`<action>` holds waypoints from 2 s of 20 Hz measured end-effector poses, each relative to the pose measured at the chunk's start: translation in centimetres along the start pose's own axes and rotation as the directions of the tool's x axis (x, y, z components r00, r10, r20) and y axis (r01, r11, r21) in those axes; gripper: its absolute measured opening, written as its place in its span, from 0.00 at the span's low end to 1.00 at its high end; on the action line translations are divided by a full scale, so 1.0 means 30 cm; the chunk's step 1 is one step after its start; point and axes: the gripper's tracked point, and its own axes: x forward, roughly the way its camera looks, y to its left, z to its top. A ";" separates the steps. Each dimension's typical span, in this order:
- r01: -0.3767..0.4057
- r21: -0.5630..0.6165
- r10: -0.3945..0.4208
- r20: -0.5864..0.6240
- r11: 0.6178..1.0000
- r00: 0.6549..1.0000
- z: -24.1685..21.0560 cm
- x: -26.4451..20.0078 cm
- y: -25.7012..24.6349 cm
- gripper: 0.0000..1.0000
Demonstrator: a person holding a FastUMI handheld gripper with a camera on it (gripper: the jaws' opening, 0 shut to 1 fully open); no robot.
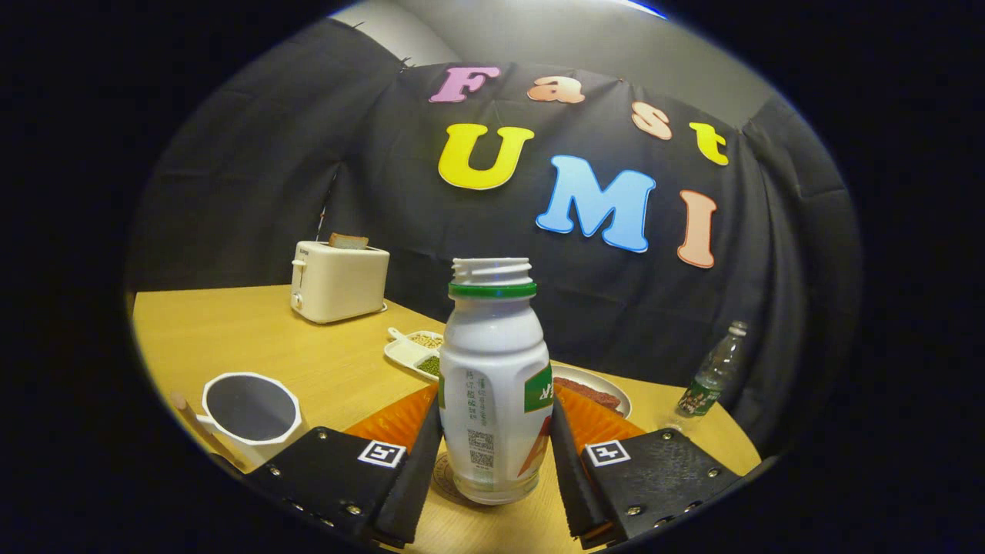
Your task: Take the bottle from table, then pour the juice into the cup, finally place the bottle on the coaster
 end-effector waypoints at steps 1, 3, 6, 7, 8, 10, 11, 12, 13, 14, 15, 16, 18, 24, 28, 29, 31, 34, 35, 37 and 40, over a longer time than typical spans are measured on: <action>-0.009 0.040 0.009 0.000 0.999 1.000 -0.008 0.010 0.005 0.70; -0.021 0.115 0.022 -0.002 0.993 1.000 -0.025 0.031 0.010 0.70; -0.026 0.182 0.028 -0.004 0.983 1.000 -0.047 0.058 -0.001 0.70; -0.028 0.209 0.031 -0.011 0.977 0.999 -0.055 0.065 -0.002 0.70; -0.027 0.226 0.033 -0.022 0.974 0.999 -0.071 0.069 -0.003 0.70; -0.021 0.232 0.026 -0.021 0.973 0.999 -0.075 0.078 -0.010 0.71; -0.019 0.224 0.025 -0.024 0.974 0.999 -0.076 0.074 -0.014 0.70; -0.019 0.219 0.025 -0.025 0.976 0.999 -0.077 0.071 -0.016 0.70; -0.019 0.221 0.024 -0.021 0.975 1.000 -0.076 0.072 -0.017 0.70; -0.018 0.226 0.021 -0.014 0.974 1.000 -0.078 0.068 -0.022 0.70; -0.017 0.233 0.020 -0.008 0.972 1.000 -0.082 0.065 -0.022 0.70; -0.018 0.241 0.019 -0.004 0.970 1.000 -0.086 0.062 -0.025 0.70; -0.019 0.249 0.019 0.003 0.968 1.000 -0.081 0.064 -0.027 0.70; -0.019 0.260 0.023 -0.012 0.965 1.000 -0.100 0.072 -0.021 0.75; -0.037 0.271 0.053 -0.051 0.962 0.997 -0.164 0.073 0.012 0.78; -0.035 0.286 0.043 -0.021 0.958 0.999 -0.143 0.068 0.004 0.84; -0.032 0.289 0.029 0.014 0.957 0.999 -0.115 0.057 -0.011 0.96; -0.009 0.263 -0.007 0.059 0.965 0.998 -0.058 0.022 -0.044 0.98; -0.004 0.261 -0.018 0.082 0.965 0.997 -0.026 0.003 -0.055 0.98; 0.003 0.253 -0.036 0.128 0.968 0.991 0.044 -0.045 -0.068 0.98; 0.008 0.235 -0.053 0.188 0.972 0.981 0.155 -0.134 -0.081 0.97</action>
